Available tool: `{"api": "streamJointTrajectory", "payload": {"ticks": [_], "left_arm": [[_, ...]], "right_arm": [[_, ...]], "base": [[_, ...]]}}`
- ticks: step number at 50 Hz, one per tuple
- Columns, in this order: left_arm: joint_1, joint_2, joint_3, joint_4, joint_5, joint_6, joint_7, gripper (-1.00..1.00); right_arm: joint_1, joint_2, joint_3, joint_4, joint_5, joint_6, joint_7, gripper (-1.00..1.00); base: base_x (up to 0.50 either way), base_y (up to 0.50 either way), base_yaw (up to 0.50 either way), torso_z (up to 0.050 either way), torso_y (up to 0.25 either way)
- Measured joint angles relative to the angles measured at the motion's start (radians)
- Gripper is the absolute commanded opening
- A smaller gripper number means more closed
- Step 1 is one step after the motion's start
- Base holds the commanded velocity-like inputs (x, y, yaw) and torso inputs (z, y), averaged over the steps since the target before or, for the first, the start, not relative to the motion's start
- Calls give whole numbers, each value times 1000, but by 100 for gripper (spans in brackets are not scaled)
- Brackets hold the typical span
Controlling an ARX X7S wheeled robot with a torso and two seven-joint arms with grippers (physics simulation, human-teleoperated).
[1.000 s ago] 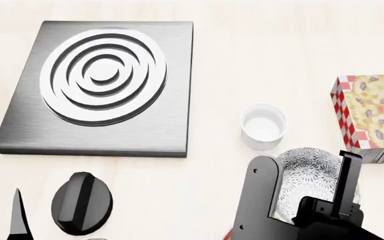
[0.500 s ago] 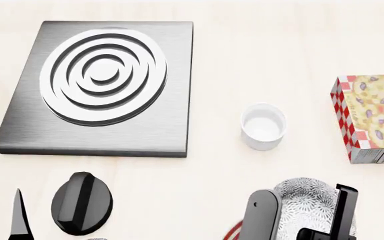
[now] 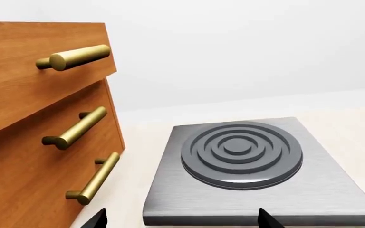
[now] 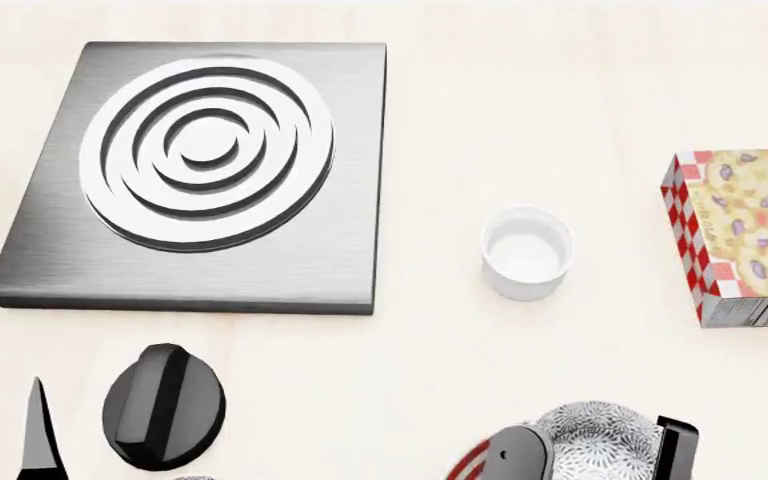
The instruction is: Pick the akita bowl on the ramekin and place it on the plate.
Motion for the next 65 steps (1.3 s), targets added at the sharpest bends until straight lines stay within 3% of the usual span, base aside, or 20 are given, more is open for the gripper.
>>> {"api": "streamJointTrajectory", "payload": {"ticks": [65], "left_arm": [[-8, -21, 18, -4, -7, -1, -23, 100]], "right_arm": [[-288, -102, 215, 76, 145, -170, 209, -100]], "base": [[0, 0, 0, 0, 0]]}}
